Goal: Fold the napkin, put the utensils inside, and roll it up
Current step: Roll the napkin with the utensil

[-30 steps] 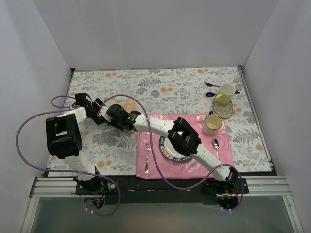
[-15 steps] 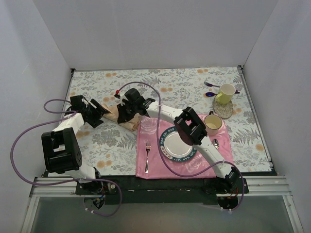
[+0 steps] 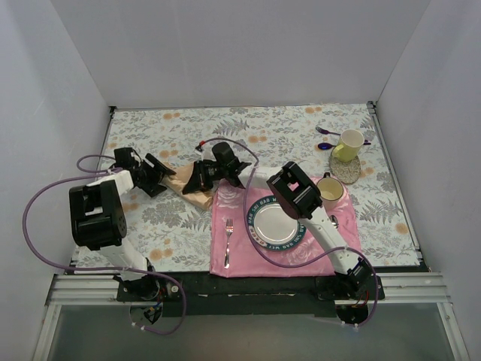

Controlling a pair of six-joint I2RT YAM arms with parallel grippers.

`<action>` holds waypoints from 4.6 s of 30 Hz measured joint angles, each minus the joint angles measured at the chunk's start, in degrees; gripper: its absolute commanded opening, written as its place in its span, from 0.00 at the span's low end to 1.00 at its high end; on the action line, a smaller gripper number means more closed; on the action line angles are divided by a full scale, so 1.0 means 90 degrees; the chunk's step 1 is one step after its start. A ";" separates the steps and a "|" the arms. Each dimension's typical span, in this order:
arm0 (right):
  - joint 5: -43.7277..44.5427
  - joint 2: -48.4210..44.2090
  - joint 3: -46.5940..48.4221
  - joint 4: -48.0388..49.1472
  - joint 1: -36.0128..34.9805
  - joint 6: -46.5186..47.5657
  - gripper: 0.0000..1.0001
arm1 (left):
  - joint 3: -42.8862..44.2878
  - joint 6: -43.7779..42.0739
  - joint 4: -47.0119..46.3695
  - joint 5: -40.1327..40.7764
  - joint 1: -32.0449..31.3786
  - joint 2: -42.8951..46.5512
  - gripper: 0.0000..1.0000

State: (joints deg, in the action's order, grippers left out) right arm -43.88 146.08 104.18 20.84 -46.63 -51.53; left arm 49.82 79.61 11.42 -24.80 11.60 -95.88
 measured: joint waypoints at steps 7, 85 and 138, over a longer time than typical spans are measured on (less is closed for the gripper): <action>-0.0277 0.0175 -0.0017 0.0527 0.0015 -0.0520 0.17 | 0.0406 -0.0032 -0.0112 0.0078 -0.0087 -0.0384 0.65; 0.3514 -0.0172 0.1999 -0.3956 -0.0998 0.5224 0.28 | 0.0777 -0.0860 0.0600 0.0925 -0.0129 -0.0262 0.72; -0.0216 0.0078 0.1355 -0.2327 0.0146 0.2353 0.84 | 0.0578 -0.0661 -0.0279 0.1180 -0.0644 -0.0556 0.38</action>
State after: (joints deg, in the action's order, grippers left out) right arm -45.82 146.78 116.38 -0.10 -45.32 -30.35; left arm 55.02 73.67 8.91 -14.17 5.80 -100.88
